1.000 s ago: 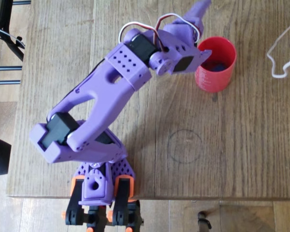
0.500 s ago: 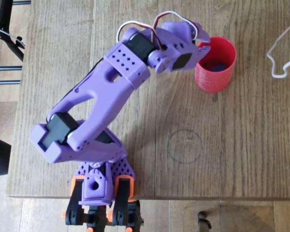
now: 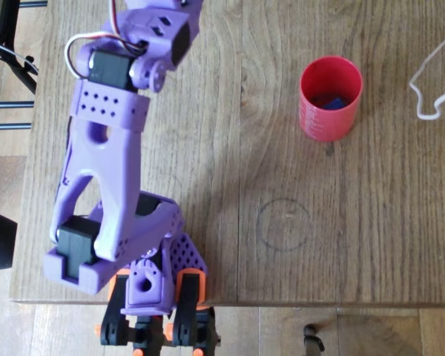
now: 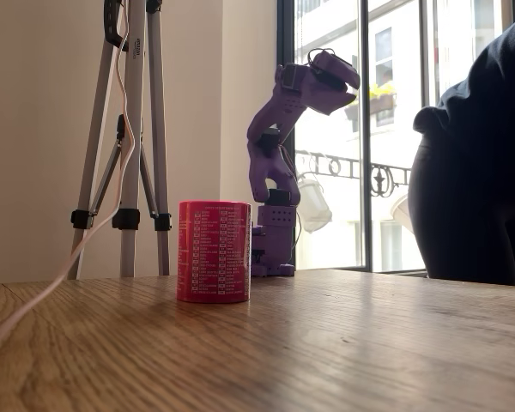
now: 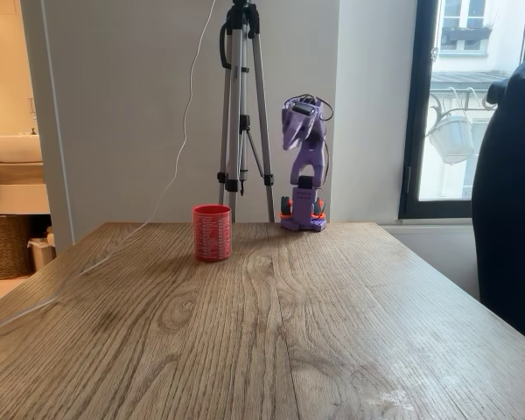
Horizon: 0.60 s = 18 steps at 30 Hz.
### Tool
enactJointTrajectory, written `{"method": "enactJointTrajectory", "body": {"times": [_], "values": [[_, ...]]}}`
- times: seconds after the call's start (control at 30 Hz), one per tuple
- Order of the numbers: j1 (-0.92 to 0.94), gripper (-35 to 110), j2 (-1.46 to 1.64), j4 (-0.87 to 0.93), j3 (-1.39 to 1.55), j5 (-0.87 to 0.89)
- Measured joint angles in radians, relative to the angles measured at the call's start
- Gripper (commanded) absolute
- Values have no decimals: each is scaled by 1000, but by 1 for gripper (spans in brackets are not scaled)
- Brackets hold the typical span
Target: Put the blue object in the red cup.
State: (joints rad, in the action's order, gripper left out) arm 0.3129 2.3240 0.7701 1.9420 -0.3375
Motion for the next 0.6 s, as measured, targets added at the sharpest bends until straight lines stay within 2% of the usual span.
{"method": "enactJointTrajectory", "body": {"times": [0.17, 0.3, 0.4, 0.6], "values": [[-46, 0, 46, 40, 44, 31], [-252, 0, 428, 210, 264, 25], [-310, 0, 802, 250, 476, 25], [-331, 0, 940, 265, 549, 37]]}}
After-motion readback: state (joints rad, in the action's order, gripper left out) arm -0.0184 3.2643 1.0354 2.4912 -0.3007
